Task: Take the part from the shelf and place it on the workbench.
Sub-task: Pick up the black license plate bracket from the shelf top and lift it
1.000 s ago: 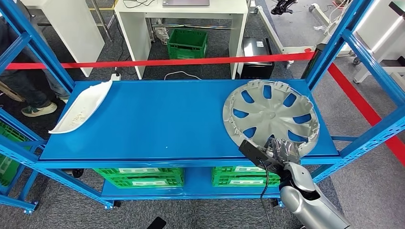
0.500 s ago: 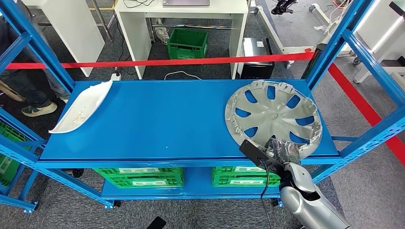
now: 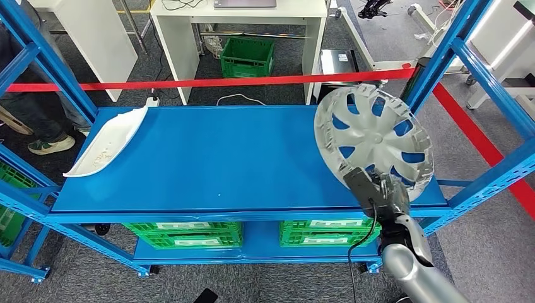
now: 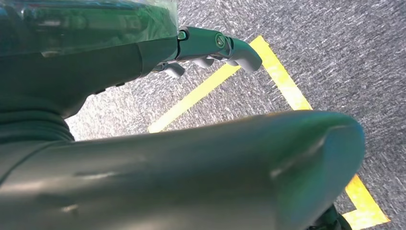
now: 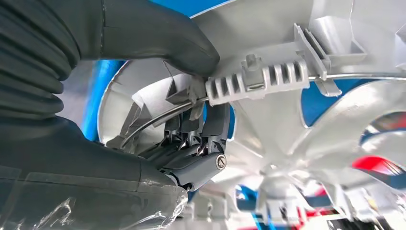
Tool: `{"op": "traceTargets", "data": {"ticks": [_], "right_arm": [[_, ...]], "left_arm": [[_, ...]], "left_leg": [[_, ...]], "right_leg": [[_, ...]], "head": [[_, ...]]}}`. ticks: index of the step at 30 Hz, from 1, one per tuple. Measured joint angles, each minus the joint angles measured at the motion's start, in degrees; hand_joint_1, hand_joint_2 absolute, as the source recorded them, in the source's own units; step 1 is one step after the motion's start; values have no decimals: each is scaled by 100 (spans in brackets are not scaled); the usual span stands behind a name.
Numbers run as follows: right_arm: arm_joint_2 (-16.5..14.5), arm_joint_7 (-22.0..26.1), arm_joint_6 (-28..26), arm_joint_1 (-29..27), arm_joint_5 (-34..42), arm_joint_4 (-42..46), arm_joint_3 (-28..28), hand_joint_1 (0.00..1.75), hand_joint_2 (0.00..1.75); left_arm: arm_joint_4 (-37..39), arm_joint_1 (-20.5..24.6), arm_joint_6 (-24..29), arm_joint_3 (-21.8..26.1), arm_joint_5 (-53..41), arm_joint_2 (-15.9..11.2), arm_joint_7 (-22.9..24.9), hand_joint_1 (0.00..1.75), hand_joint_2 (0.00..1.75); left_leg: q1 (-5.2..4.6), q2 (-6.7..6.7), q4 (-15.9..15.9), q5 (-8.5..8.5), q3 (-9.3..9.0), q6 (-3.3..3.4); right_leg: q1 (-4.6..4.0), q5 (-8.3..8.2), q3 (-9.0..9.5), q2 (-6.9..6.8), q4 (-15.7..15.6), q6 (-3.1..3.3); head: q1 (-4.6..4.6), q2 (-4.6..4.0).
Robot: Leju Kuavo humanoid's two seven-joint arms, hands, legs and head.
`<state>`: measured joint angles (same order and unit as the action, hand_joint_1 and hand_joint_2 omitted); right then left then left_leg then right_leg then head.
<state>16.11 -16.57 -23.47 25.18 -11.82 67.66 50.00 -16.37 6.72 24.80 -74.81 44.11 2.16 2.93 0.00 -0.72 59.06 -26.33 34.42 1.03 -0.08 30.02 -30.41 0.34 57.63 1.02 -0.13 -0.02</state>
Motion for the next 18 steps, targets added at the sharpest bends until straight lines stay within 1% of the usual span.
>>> {"op": "traceTargets", "data": {"ticks": [3,7,13,16,18], "right_arm": [[24,267,-137,-68,348,403,-219,175,175],[48,567,-163,-196,690,901,-396,175,175],[57,1419,-116,-417,1601,1512,-592,175,175],[76,1754,-40,-506,1950,1805,-672,175,175],[94,1888,-12,-552,2064,1995,-711,175,175]], "left_arm": [[1,-19,8,45,27,-13,-61,0,0],[0,-33,24,84,39,-25,-115,0,0],[0,-48,57,87,48,-31,-162,0,0],[0,-55,72,87,48,-36,-169,0,0],[0,-63,86,87,48,-42,-169,0,87]], "left_leg": [[0,0,-1,0,0,0],[0,-1,-4,0,2,0],[0,-1,-11,0,6,-1],[0,-1,-12,0,9,-1],[0,-1,-13,0,10,-1]], "right_leg": [[0,0,-2,0,0,0],[0,0,-5,-5,0,0],[0,1,-13,-4,0,1],[0,1,-16,-3,0,1],[0,1,-17,-3,0,1]], "head": [[-1,0],[-1,0],[0,0],[0,0],[0,0]]}}
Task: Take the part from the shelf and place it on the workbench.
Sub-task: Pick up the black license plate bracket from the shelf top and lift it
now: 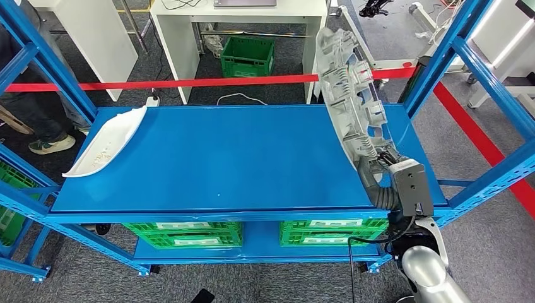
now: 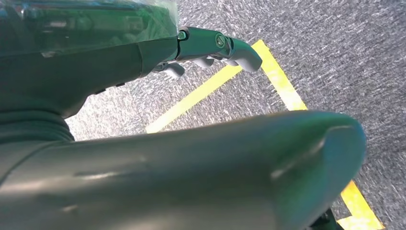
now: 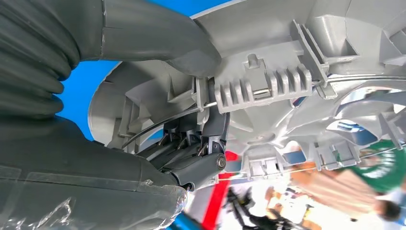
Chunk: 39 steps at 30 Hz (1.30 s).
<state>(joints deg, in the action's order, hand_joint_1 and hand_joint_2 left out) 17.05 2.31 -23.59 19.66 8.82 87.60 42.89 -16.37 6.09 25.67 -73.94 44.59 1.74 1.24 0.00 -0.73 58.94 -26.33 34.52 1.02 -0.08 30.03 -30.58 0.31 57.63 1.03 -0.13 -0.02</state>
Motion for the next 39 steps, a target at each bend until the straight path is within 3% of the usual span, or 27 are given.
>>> {"op": "traceTargets", "data": {"ticks": [2,11,19,39], "right_arm": [[16,65,9,-28,47,165,-27,175,175],[110,490,22,-244,174,1034,-74,175,175],[157,981,415,-421,604,1696,-19,175,175],[166,1156,697,-448,516,2546,386,175,175]], "left_arm": [[0,-5,7,0,0,-6,-1,0,175],[0,-36,19,0,44,-25,-77,0,175],[0,-36,15,0,42,-37,-77,0,175],[0,-35,-130,0,183,-42,-146,0,175]], "left_leg": [[0,0,-1,0,0,0],[0,1,-1,0,1,-1],[0,1,-3,0,1,-1],[0,1,-5,1,1,-2]], "right_leg": [[0,0,0,0,0,0],[0,0,-2,4,0,0],[0,1,-3,2,0,2],[0,1,-2,2,0,2]], "head": [[0,0],[-1,0],[-1,0],[-1,0]]}}
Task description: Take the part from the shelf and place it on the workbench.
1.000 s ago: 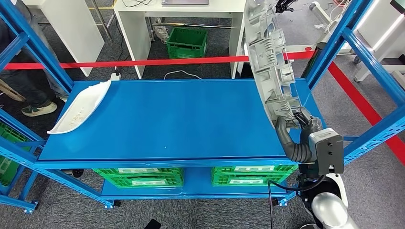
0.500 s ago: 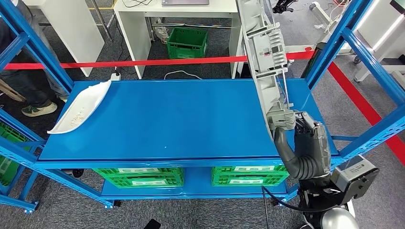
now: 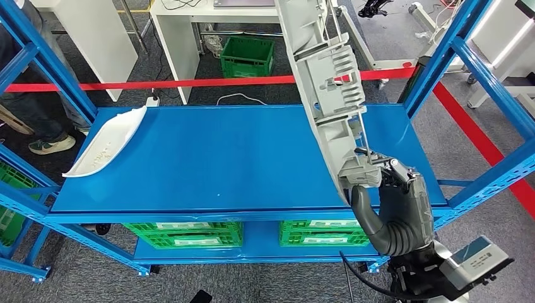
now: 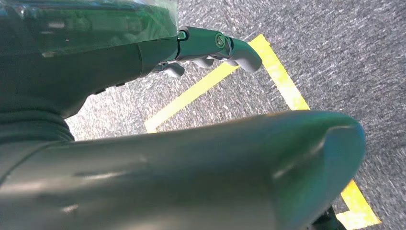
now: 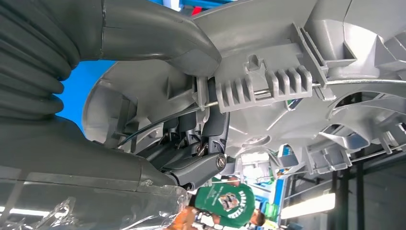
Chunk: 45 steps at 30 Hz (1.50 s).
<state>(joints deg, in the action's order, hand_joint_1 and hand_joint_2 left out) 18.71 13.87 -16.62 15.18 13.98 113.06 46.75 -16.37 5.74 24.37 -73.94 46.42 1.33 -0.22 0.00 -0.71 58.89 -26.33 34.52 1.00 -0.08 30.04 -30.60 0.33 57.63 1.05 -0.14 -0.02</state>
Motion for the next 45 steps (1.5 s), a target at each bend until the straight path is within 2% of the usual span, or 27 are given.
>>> {"op": "traceTargets", "data": {"ticks": [18,22,35,41,43,45], "right_arm": [[2,-19,-146,-162,-185,307,355,175,175],[3,-19,-162,-171,-227,324,379,175,175],[2,-60,-442,-245,-507,322,485,175,175],[1,-64,-439,-269,-478,320,498,175,175],[0,-64,-437,-275,-474,321,495,175,175],[0,-64,-436,-282,-474,321,494,175,175]], "left_arm": [[2,-3,-85,137,226,-14,-148,0,175],[2,-4,-237,144,238,-22,-105,0,175],[9,-4,-382,186,457,-30,-155,0,175],[15,-4,-452,293,577,-48,-243,0,175],[17,-2,-463,309,580,-48,-248,0,175],[17,2,-469,323,580,-46,-251,0,175]], "left_leg": [[0,0,-2,0,0,0],[0,0,-2,0,0,-1],[-15,-1,4,-4,1,5],[-51,0,-8,-15,-4,57],[-16,8,-87,16,-42,97],[26,16,-152,40,-79,127]], "right_leg": [[0,0,0,0,0,0],[0,0,0,0,0,0],[16,-2,0,-1,-7,-5],[52,-5,7,1,-29,-58],[53,47,-1,1,17,-93],[59,303,-200,-2,452,-132]], "head": [[1,0],[1,0],[-1,0],[-3,0],[1,0],[21,0]]}}
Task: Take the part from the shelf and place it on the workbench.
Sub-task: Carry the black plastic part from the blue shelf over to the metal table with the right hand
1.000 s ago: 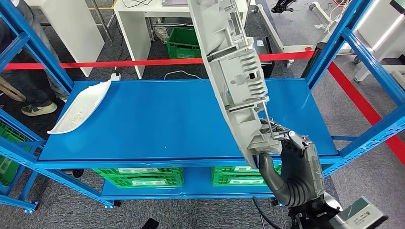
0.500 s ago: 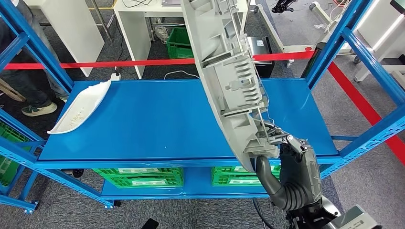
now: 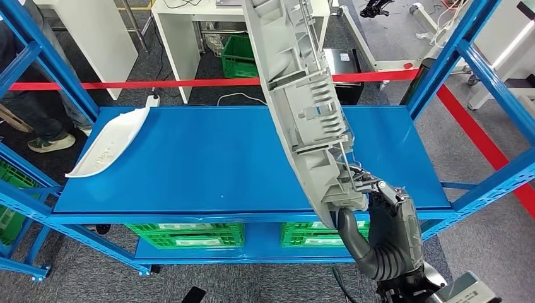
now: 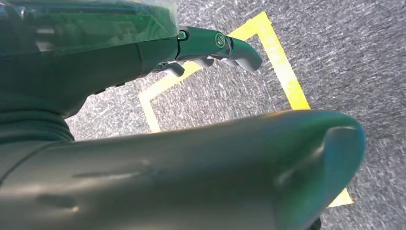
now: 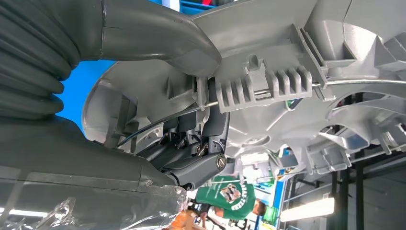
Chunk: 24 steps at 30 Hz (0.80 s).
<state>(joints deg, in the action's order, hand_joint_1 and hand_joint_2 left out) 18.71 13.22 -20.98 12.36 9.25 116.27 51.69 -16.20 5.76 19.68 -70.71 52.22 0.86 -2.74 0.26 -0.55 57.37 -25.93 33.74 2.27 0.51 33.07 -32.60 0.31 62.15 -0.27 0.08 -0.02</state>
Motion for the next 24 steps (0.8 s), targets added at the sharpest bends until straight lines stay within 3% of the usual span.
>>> {"op": "traceTargets", "data": {"ticks": [2,3,4,5,6,8,9,12,14,17,18,19,20,22,24], "right_arm": [[1,0,1,-7,1,-2,4,175,175],[1,-1,1,-12,1,-4,6,175,175],[2,-1,1,-15,2,-5,7,175,175],[2,-2,1,-17,2,-6,7,175,175],[2,-2,1,-17,2,-6,7,175,175],[1,-2,4,-17,2,-7,7,175,175],[1,-2,6,-16,2,-7,7,175,175],[1,-2,8,-17,3,-6,4,175,175],[0,-2,8,-16,3,-6,3,175,175],[0,-4,8,-16,5,-8,6,175,175],[0,-6,8,-16,7,-10,7,175,175],[0,-10,8,-17,9,-13,7,175,175],[0,-15,8,-17,13,-15,6,175,175],[0,-28,8,-17,16,-17,4,175,175],[0,-37,8,-14,17,-17,2,175,175]], "left_arm": [[0,-2,-7,8,0,0,-2,0,175],[0,-5,-9,11,0,0,-2,0,175],[0,-9,-9,15,0,0,-2,0,175],[0,-11,-10,23,0,1,-2,0,175],[0,-12,-10,34,0,2,-2,0,175],[2,-10,-11,64,0,2,-2,0,175],[3,-10,-11,78,0,2,-2,0,175],[6,-15,-11,97,0,2,-2,0,175],[8,-14,-11,101,0,1,-2,0,175],[9,-16,-16,103,-1,1,1,0,175],[9,-20,-19,103,-1,2,3,0,175],[9,-24,-23,103,-3,3,5,0,175],[9,-26,-26,103,-5,3,6,0,175],[10,-21,-27,103,-9,1,5,0,175],[13,-12,-26,103,-13,-6,5,0,175]], "left_leg": [[8,1,-4,-6,-3,4],[12,0,-2,-12,-7,-2],[20,-2,2,-22,-13,-16],[32,-5,11,-35,-24,-36],[45,-8,25,-54,-37,-64],[58,-14,59,-96,-44,-139],[57,-15,75,-108,-45,-180],[64,-13,83,-116,-51,-294],[74,-7,240,-278,6,-354],[76,-3,1215,-841,371,-397],[75,-3,1509,-940,478,-395],[71,-3,1629,-927,509,-381],[63,-4,1543,-811,449,-354],[21,-7,862,-446,104,-246],[-28,-6,271,-264,-204,-152]], "right_leg": [[24,323,-403,-3,769,-37],[39,371,-564,-3,1040,-52],[52,295,-638,-5,1114,-65],[64,105,-598,-7,953,-75],[76,-145,-466,-14,608,-85],[70,-449,-148,-18,-85,-76],[60,-485,-61,-16,-276,-50],[38,-459,-49,0,-359,94],[51,-484,-43,-10,-375,180],[35,-506,-45,-21,-378,244],[19,-507,-50,-20,-374,253],[0,-507,-53,-16,-369,260],[-19,-507,-54,-11,-364,266],[-50,-506,-50,0,-357,269],[-67,-521,-63,5,-356,247]], "head": [[17,0],[20,0],[20,0],[21,0],[22,0],[38,0],[45,0],[47,0],[19,0],[-56,0],[-70,0],[-79,0],[-89,0],[-104,0],[-108,0]]}}
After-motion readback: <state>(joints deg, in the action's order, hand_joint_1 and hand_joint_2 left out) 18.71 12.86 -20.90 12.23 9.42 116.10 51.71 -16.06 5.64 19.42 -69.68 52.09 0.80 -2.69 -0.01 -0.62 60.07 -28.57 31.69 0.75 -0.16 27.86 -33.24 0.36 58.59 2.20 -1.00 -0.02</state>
